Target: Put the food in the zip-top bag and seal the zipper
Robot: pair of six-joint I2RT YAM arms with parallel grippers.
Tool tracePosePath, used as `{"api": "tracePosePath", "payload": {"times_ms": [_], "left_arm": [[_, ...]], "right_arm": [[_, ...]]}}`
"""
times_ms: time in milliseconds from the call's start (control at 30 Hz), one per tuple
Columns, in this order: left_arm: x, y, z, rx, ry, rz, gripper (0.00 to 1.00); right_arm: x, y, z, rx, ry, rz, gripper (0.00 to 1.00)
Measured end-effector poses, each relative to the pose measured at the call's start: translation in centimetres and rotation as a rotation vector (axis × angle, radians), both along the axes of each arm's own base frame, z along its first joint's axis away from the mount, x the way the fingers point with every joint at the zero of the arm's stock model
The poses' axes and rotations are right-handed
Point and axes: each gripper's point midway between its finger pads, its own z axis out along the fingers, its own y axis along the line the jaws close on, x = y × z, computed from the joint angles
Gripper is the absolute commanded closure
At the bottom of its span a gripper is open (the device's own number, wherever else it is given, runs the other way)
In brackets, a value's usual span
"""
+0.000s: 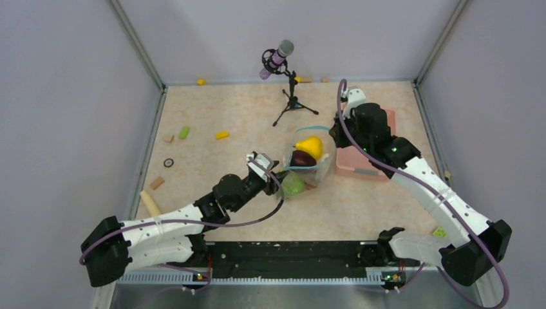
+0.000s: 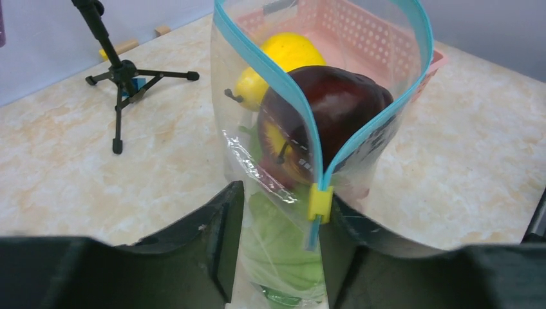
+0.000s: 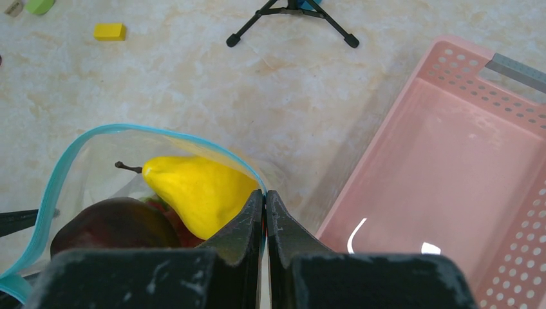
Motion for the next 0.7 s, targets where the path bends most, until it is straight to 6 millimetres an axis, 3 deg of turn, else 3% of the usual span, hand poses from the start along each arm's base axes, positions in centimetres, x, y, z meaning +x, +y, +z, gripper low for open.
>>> {"api": "tracePosePath", "payload": {"times_ms": [33,67,100,333,567,700], "left_arm": [[0.0,0.0,-0.1,-0.005,-0.002,-0.005,0.72],[0.0,0.0,-0.1,-0.006,-0.004,-0.017,0.93],[0.0,0.0,0.0,-0.01,-0.006,-0.022,1.0],[-0.4,-0.3,0.7,-0.022,-0.032,-0.066,1.0],[-1.8,0.3,1.6,0.028,-0.076,-0.128,1.0],[-1.8,0.3,1.4,0.08,-0.067,-0.138,1.0]], "right_arm": [[0.0,0.0,0.0,0.001,0.001,-0.001,1.0],[0.0,0.0,0.0,0.003,0.002,-0.002,1.0],[0.0,0.0,0.0,0.004,0.003,-0.003,1.0],[0.0,-0.2,-0.1,-0.008,0.001,-0.006,0.97],[-0.1,-0.2,0.7,-0.1,-0.081,0.122,0.49],[-1.1,1.2,1.7,-0.165,-0.172,0.322,0.33]]}}
